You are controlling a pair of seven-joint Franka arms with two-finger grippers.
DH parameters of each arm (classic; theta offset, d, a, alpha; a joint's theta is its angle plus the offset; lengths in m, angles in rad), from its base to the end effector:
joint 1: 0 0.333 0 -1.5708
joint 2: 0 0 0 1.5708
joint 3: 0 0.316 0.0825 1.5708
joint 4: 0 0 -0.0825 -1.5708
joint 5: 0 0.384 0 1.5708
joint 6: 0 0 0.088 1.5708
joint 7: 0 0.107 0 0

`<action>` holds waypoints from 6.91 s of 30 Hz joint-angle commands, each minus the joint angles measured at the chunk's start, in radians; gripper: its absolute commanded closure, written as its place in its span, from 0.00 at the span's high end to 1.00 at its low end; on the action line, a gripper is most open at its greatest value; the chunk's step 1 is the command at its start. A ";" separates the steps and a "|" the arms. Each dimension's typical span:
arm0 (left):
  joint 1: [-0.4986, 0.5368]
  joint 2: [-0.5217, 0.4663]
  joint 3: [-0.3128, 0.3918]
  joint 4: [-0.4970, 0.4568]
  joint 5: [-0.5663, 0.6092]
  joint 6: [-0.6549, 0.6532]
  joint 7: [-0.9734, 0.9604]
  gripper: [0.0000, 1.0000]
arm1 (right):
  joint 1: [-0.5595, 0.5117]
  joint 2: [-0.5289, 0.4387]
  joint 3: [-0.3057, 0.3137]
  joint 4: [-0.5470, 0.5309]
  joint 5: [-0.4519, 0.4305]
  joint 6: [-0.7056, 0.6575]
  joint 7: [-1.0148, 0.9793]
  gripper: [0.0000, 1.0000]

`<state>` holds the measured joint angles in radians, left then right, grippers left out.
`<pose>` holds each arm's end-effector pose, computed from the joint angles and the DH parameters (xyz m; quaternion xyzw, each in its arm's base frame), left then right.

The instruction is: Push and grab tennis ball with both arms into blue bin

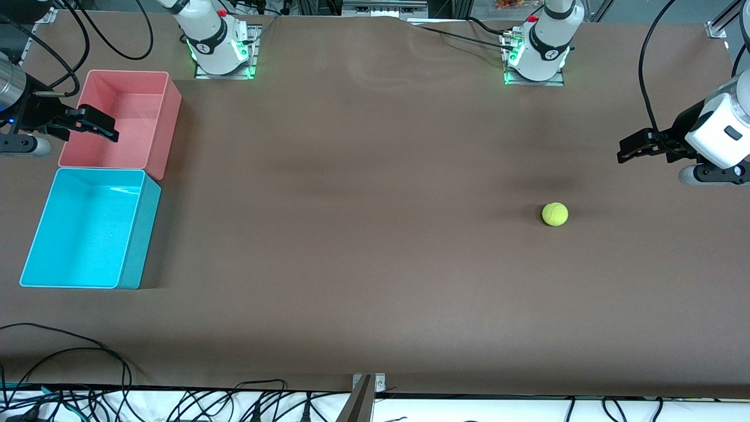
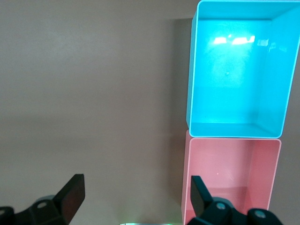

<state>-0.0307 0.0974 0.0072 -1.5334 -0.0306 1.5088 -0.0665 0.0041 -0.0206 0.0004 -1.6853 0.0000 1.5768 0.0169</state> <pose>0.5752 -0.0171 0.5819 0.9978 0.0214 -0.0616 0.0122 0.5443 0.0025 0.5825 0.9990 -0.0062 -0.0439 0.0005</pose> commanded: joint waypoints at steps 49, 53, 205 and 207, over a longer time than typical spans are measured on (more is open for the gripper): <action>0.006 -0.024 0.002 -0.019 -0.020 0.005 0.025 1.00 | -0.001 0.004 -0.002 0.016 -0.025 -0.003 -0.006 1.00; 0.006 -0.024 0.002 -0.019 -0.020 0.005 0.025 1.00 | -0.001 0.004 -0.002 0.016 -0.025 -0.003 -0.008 1.00; 0.031 -0.013 0.016 0.024 0.001 0.013 -0.030 0.99 | -0.003 0.004 -0.002 0.015 -0.020 -0.015 -0.012 1.00; 0.041 -0.013 0.017 0.026 0.001 0.013 -0.058 0.80 | -0.003 0.004 -0.002 0.015 -0.020 -0.015 -0.012 1.00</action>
<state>-0.0195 0.0941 0.0200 -1.5125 -0.0305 1.5207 -0.0806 0.0028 -0.0203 -0.0010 -1.6853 -0.0126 1.5780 0.0169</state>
